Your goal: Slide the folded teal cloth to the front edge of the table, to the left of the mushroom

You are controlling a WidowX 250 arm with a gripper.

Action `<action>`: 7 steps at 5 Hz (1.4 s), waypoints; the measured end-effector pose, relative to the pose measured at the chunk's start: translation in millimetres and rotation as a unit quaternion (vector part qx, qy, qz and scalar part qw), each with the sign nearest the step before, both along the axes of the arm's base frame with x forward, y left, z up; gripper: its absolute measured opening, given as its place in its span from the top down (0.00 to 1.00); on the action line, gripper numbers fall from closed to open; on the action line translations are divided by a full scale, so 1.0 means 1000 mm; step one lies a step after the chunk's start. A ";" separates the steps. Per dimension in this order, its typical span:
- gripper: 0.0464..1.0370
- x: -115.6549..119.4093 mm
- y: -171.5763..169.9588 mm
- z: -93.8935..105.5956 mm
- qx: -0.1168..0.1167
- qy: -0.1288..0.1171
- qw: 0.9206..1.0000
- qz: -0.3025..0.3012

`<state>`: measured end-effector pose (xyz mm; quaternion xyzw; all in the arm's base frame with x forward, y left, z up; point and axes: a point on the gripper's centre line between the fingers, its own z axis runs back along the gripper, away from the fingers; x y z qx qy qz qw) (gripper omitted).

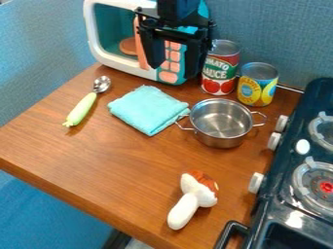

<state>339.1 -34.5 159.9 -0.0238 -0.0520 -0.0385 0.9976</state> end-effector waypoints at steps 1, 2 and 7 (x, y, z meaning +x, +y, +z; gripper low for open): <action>0.04 -0.001 0.000 -0.012 0.002 0.018 1.000 -0.001; 0.04 0.013 0.010 -0.017 0.004 0.023 1.000 -0.012; 0.04 0.078 0.090 -0.107 0.071 0.092 0.993 -0.004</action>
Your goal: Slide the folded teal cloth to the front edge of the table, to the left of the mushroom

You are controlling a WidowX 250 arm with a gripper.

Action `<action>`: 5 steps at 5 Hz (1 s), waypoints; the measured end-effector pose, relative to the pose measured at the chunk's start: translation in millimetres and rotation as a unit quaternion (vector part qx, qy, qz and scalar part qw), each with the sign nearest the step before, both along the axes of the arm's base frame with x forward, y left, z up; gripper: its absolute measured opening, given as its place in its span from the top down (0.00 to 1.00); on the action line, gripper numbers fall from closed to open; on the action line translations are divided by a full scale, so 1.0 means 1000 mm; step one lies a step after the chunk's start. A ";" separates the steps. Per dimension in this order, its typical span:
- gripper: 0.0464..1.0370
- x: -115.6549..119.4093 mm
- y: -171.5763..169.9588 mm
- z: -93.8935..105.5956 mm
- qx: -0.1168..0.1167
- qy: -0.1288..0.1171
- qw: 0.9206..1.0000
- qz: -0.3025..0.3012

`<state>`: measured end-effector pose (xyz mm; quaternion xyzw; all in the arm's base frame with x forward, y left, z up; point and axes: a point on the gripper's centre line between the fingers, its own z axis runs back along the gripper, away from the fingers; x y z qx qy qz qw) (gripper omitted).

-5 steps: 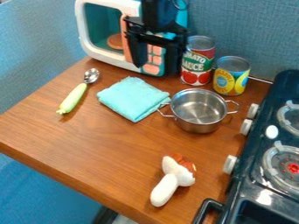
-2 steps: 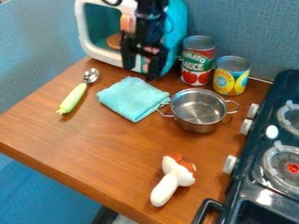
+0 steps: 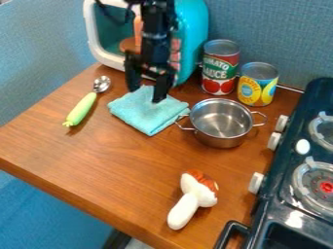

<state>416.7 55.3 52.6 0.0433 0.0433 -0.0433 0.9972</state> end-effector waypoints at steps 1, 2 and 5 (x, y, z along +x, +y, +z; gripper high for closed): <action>0.04 -0.004 0.010 -0.010 -0.015 -0.003 1.000 0.024; 0.04 -0.007 0.008 -0.020 -0.018 -0.005 0.999 0.035; 0.04 -0.056 -0.011 -0.037 -0.050 0.031 0.996 0.074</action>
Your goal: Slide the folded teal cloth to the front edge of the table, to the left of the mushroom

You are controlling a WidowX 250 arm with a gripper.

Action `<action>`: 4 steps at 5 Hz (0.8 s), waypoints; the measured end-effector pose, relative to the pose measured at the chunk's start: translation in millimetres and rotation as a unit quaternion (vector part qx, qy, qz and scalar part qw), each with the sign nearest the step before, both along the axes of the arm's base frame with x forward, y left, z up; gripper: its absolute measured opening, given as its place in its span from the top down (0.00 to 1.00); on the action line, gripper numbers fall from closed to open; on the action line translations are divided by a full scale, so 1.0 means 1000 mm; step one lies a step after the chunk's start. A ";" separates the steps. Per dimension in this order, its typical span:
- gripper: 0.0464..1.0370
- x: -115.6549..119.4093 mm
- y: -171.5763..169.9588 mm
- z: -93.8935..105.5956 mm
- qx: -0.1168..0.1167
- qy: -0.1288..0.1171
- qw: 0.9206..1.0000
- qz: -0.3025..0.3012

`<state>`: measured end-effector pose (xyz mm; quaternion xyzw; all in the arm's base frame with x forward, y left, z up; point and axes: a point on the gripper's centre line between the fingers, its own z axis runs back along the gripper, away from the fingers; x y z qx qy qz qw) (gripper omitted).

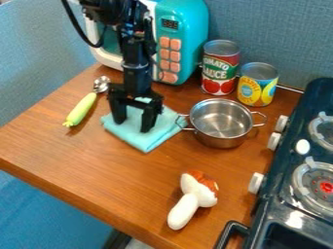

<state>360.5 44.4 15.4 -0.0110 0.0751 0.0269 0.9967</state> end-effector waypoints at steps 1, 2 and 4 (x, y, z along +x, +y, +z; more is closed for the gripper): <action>0.04 -0.048 -0.015 0.001 0.013 0.086 0.996 -0.002; 0.04 -0.076 -0.028 0.004 0.024 0.130 0.991 -0.025; 0.04 -0.077 -0.032 0.018 0.020 0.081 0.996 -0.037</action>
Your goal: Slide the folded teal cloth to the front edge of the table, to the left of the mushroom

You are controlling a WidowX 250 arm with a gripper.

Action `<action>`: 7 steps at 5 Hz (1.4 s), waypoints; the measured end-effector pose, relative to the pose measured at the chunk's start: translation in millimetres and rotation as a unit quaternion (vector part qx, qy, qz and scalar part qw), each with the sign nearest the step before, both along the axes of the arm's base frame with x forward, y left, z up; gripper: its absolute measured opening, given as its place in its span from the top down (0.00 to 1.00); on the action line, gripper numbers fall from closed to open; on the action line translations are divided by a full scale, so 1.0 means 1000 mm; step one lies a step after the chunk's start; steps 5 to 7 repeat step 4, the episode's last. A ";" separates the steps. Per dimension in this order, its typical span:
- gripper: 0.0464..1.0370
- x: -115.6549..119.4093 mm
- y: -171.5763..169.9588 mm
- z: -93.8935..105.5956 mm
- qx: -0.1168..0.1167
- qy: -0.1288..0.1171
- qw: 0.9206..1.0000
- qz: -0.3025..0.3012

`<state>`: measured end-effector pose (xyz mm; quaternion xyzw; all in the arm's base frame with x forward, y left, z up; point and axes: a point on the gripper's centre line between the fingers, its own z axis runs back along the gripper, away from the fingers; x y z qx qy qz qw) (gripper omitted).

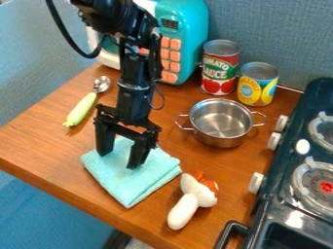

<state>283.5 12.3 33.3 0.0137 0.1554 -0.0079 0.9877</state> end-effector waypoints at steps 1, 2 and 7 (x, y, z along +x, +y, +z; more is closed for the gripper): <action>0.04 0.022 0.000 0.027 -0.015 -0.081 0.997 0.015; 0.04 0.054 -0.002 0.061 -0.041 -0.140 0.989 0.024; 0.04 0.097 -0.033 0.065 -0.048 -0.136 0.990 -0.006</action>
